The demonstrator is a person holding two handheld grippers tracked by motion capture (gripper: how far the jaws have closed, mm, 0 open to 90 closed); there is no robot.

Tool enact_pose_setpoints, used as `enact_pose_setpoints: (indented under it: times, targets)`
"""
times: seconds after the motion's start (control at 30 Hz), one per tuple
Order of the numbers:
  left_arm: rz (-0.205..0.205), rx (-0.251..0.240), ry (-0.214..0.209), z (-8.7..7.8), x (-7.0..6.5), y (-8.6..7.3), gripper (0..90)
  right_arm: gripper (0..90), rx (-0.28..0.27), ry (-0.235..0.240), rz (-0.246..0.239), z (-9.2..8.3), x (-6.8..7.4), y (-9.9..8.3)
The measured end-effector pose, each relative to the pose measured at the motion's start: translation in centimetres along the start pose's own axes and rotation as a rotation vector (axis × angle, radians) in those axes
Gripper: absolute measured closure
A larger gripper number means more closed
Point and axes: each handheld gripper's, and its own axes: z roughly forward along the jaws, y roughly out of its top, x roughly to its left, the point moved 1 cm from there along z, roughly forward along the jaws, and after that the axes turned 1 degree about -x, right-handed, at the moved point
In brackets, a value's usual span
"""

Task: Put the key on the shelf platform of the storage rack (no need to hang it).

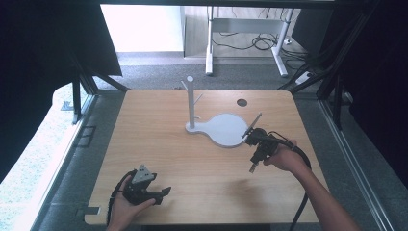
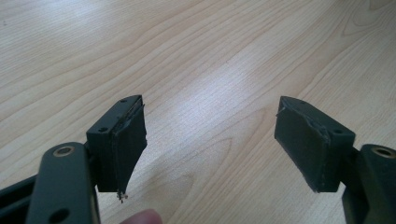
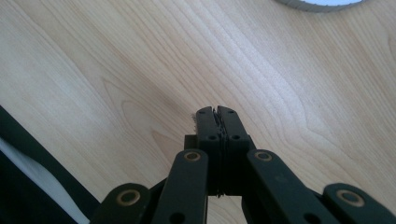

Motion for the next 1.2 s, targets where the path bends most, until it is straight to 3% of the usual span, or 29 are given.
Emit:
enact_pose_setpoints:
  times: [1.2]
  targets:
    - [-0.004,0.003,0.002,0.0,0.2,-0.1,25.3,90.0,0.002,-0.011,0.027,-0.1,-2.3,3.3]
